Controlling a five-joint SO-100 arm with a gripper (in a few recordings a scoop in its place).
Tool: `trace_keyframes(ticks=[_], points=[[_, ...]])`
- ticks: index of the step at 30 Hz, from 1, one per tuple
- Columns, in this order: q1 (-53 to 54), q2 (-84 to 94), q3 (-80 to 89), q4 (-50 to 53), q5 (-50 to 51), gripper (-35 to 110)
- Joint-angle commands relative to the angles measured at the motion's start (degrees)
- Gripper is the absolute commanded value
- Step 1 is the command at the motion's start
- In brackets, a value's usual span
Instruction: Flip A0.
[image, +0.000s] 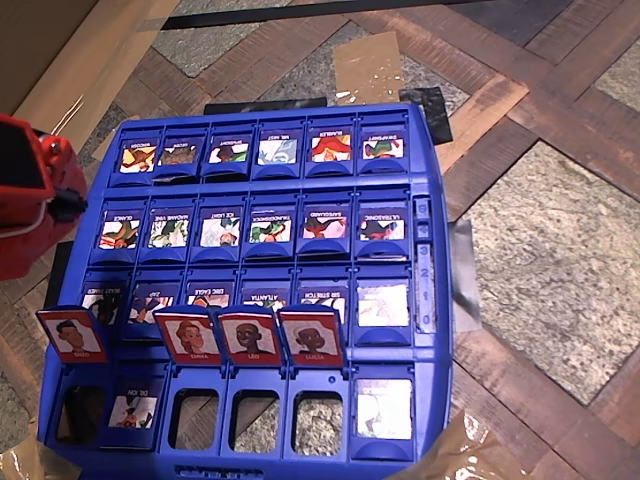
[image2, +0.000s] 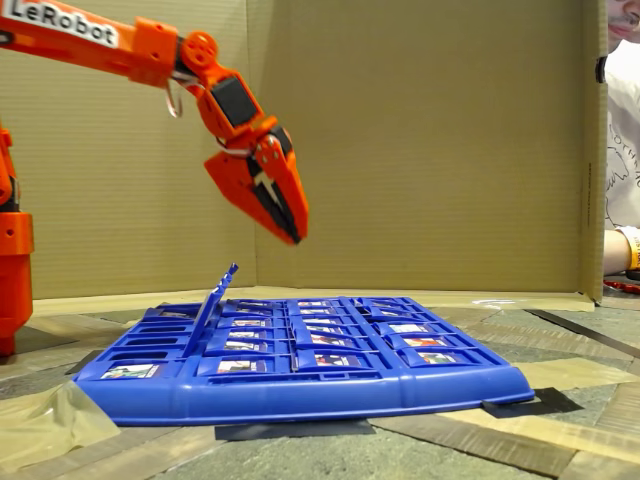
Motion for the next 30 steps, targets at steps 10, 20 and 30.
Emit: trace_keyframes(ticks=[10, 20, 30], points=[[-2.46, -10.72, -10.55, 7.38, 0.97, 0], [-5.36, -7.03, -4.31, 7.82, 0.35, 0], [-6.15, -2.11, 1.23, 8.7, -1.49, 0]])
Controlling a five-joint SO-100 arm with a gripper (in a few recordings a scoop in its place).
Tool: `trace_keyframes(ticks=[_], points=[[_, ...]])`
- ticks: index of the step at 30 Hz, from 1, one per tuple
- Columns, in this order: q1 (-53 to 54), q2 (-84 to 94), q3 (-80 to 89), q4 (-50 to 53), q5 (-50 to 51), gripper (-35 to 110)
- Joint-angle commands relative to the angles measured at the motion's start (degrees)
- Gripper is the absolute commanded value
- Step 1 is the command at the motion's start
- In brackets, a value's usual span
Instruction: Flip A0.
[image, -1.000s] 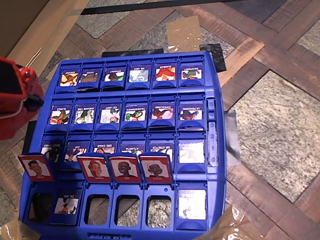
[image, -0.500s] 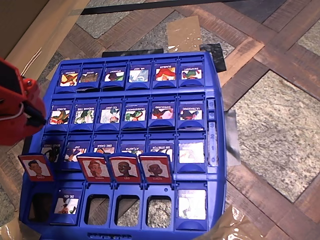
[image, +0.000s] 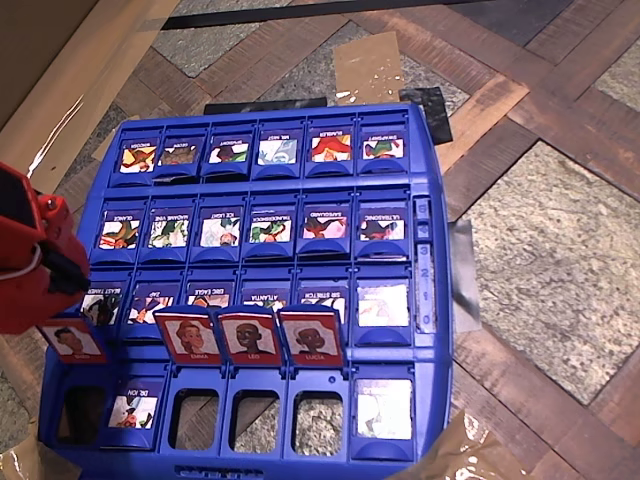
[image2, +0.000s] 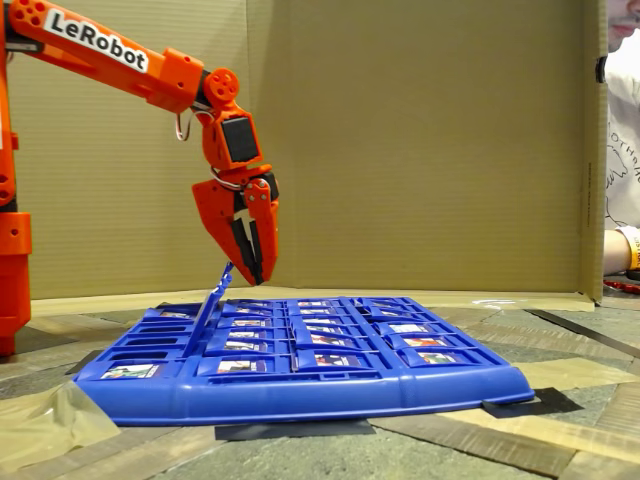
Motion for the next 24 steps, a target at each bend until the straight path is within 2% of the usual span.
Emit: trace_keyframes(ticks=[1, 24], points=[[-1.23, 3.52, 0.88, 0.09, -0.44, 0], [-4.13, 24.52, 20.65, 1.05, -3.16, 0]])
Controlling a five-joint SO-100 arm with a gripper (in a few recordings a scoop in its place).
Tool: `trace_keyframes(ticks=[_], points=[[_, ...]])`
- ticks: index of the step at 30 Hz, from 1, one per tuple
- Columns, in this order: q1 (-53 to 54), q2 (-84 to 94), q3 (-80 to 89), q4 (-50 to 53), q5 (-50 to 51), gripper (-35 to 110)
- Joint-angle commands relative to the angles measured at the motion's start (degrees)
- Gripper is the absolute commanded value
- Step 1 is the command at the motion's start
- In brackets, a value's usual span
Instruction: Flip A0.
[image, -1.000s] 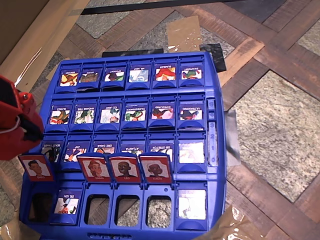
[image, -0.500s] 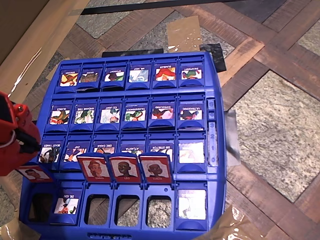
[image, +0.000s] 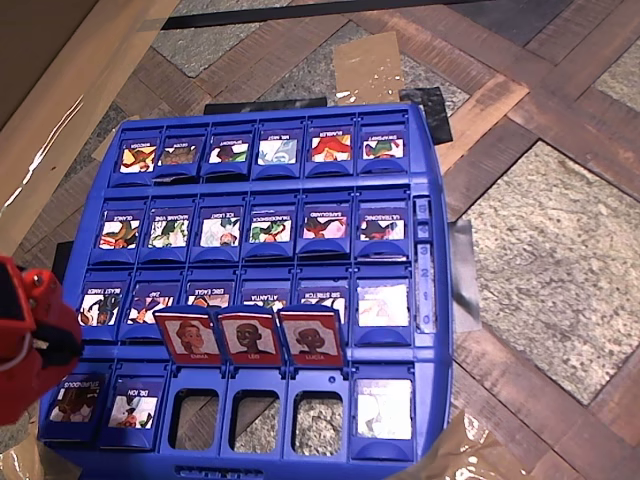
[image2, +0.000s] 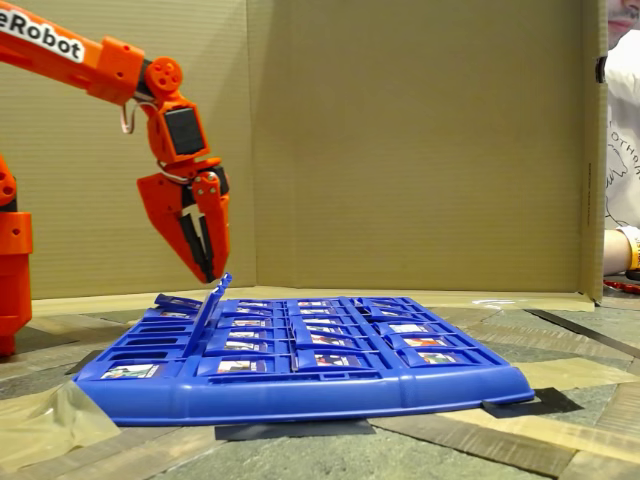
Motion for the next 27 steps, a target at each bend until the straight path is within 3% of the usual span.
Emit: trace_keyframes(ticks=[1, 8, 18, 27], points=[[-1.05, 3.87, 0.09, 0.97, -0.53, 0], [0.88, 15.64, -2.29, 0.97, 1.23, 0], [8.0, 41.84, 12.3, -7.21, -1.41, 0], [13.18, 56.87, 13.8, 9.4, -11.6, 0]])
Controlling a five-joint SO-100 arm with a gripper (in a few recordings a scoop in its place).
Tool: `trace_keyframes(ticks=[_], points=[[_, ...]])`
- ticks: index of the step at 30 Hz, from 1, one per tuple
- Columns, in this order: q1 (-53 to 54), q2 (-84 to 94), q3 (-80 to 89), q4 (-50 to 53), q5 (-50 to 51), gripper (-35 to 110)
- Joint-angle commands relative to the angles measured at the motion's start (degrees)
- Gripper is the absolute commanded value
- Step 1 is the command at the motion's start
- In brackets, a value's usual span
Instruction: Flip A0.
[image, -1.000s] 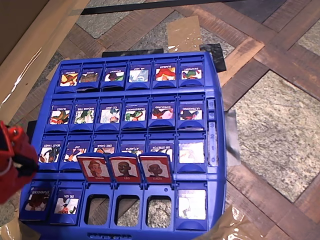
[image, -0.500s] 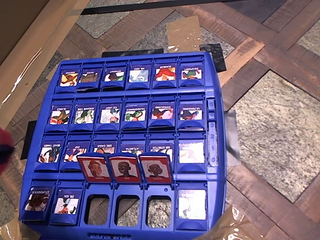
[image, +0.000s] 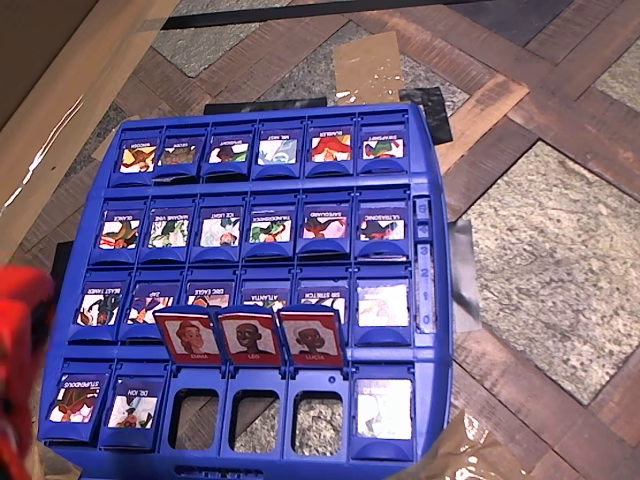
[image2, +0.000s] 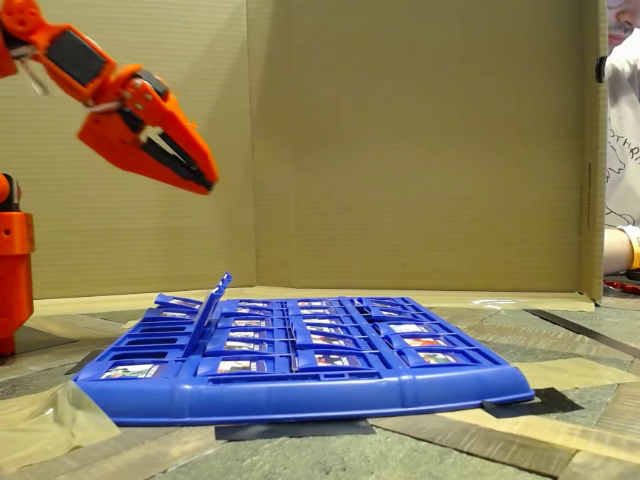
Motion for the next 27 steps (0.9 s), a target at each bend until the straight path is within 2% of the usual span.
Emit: trace_keyframes(ticks=[1, 10, 14, 19, 27], points=[[1.32, 5.62, 0.53, 5.19, -3.87, 0], [3.69, 15.38, 2.29, 17.23, -12.22, 0], [3.34, 15.82, 1.49, 13.71, -9.14, 0], [1.49, 16.26, 6.24, -9.23, 1.41, 0], [1.14, 16.44, 20.21, -63.37, 24.52, 0]])
